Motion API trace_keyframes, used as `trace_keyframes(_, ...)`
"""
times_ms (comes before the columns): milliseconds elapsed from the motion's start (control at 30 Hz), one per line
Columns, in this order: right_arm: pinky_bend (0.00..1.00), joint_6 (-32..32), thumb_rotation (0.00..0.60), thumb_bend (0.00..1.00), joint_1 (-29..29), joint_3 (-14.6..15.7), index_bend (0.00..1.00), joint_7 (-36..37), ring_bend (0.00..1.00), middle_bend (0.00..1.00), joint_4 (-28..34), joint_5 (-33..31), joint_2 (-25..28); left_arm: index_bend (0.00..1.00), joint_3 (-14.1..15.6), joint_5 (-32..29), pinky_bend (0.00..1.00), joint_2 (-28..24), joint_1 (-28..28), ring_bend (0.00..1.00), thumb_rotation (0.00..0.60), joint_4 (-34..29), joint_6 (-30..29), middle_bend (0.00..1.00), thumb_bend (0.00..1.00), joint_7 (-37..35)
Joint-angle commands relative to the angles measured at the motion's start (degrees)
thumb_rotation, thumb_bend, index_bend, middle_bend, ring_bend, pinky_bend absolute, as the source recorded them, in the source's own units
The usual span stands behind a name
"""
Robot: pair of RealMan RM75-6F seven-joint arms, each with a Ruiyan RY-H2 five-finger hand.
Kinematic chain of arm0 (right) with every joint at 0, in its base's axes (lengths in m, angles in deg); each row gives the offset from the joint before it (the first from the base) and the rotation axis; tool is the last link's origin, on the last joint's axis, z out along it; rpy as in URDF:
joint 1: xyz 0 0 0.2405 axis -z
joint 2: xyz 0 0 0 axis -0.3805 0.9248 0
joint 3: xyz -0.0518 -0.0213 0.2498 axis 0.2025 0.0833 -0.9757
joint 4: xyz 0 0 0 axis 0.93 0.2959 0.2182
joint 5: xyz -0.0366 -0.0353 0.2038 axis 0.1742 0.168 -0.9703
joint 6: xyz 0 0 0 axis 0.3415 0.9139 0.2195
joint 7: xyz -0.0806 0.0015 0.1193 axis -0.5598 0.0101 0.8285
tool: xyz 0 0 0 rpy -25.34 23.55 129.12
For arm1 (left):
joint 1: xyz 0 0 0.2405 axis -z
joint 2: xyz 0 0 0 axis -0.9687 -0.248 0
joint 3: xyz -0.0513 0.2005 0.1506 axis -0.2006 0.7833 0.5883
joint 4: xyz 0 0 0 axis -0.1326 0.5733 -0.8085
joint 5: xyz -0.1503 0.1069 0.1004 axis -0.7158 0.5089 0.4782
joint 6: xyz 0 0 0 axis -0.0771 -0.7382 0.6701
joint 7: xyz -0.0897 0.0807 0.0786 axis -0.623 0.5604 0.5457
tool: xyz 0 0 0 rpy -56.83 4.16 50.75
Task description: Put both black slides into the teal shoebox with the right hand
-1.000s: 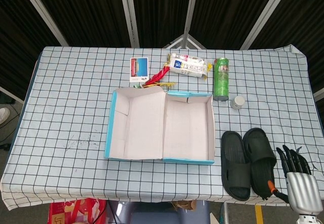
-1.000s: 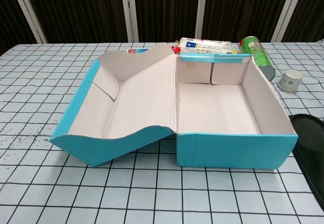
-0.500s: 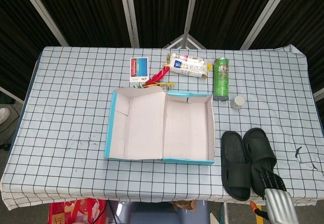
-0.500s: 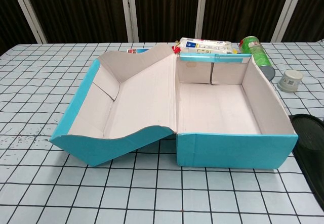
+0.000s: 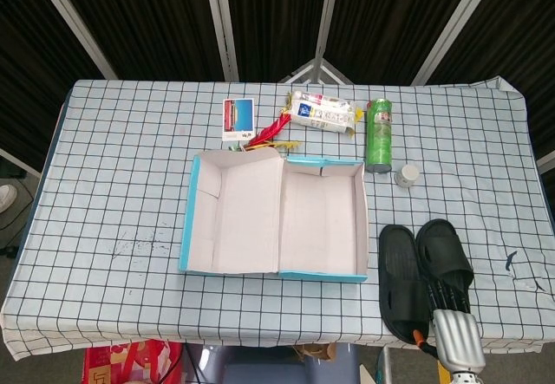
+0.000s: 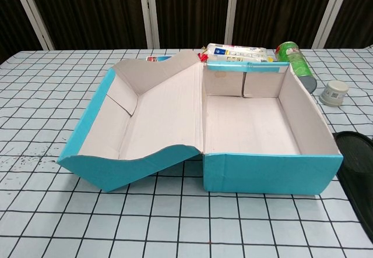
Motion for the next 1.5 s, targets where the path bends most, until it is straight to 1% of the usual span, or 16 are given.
trace_keyframes(33, 0.09, 0.1, 0.600, 0.26, -0.5, -0.5, 0.00, -0.4, 0.03, 0.03, -0.9, -0.4, -1.0, 0.10, 0.0, -0.1, 0.09, 0.0, 0.0, 0.00, 0.600, 0.0, 0.0, 0.05, 0.37, 0.0)
trace_keyframes(433, 0.09, 2.3, 0.600, 0.26, -2.2, -0.8, 0.00, 0.5, 0.02, 0.03, -3.8, -1.8, -3.3, 0.10, -0.2, -0.6, 0.09, 0.2, 0.2, 0.00, 0.600, -0.1, 0.5, 0.05, 0.37, 0.9)
trace_keyframes(767, 0.09, 3.4, 0.600, 0.26, -3.9, -2.2, 0.00, -2.7, 0.01, 0.03, -5.5, -3.4, -4.8, 0.11, -0.4, -1.0, 0.09, 0.3, 0.3, 0.00, 0.600, -0.2, 0.7, 0.05, 0.37, 1.5)
trace_keyframes(900, 0.09, 3.9, 0.600, 0.26, -4.5, -2.5, 0.00, -2.8, 0.01, 0.03, -6.1, -4.4, -4.9, 0.10, -0.4, -1.2, 0.09, 0.3, 0.5, 0.00, 0.600, -0.2, 1.0, 0.05, 0.37, 1.9)
trace_keyframes(1333, 0.07, 4.5, 0.600, 0.26, -5.1, -1.8, 0.00, -2.5, 0.00, 0.03, -6.5, -6.0, -3.8, 0.10, -0.2, -1.4, 0.09, 0.7, 1.0, 0.00, 0.600, -0.6, 2.0, 0.05, 0.37, 3.7)
trace_keyframes(1500, 0.07, 5.3, 0.600, 0.26, -5.6, -1.6, 0.00, -2.9, 0.00, 0.03, -6.7, -6.5, -4.2, 0.10, -0.3, -1.5, 0.09, 0.6, 0.9, 0.00, 0.600, -0.6, 1.8, 0.05, 0.37, 3.7)
